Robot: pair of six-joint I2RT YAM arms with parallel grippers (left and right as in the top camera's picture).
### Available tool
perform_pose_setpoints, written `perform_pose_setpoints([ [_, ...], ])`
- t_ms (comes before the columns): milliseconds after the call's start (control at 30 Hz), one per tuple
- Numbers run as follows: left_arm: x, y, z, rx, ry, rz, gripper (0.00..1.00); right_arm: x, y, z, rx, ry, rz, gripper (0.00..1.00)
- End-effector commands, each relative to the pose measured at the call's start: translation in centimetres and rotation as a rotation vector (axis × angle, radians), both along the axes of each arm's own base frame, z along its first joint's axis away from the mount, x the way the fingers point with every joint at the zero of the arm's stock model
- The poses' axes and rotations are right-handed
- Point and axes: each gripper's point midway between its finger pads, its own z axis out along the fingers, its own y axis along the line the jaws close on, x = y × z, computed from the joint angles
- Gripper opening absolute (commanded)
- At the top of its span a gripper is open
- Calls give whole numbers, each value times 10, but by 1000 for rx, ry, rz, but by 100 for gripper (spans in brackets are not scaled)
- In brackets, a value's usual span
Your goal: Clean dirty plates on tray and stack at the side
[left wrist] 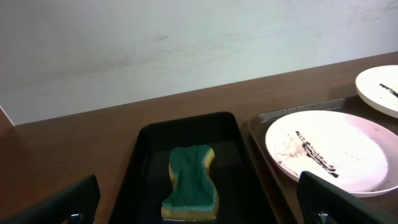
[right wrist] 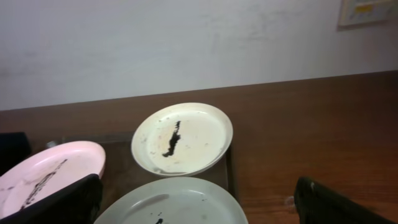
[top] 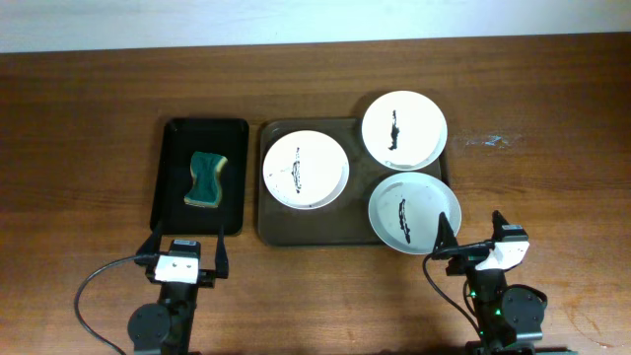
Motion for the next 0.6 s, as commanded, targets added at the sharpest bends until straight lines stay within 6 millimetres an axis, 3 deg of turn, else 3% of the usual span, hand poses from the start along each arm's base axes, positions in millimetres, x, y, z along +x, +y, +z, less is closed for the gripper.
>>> perform_pose_setpoints([
  [0, 0, -3, -1, 9, 0, -15, 99, 0, -5, 0, 1, -6, -33, 99],
  [567, 0, -3, 7, 9, -32, -15, 99, 1, -4, 5, 2, -26, -30, 99],
])
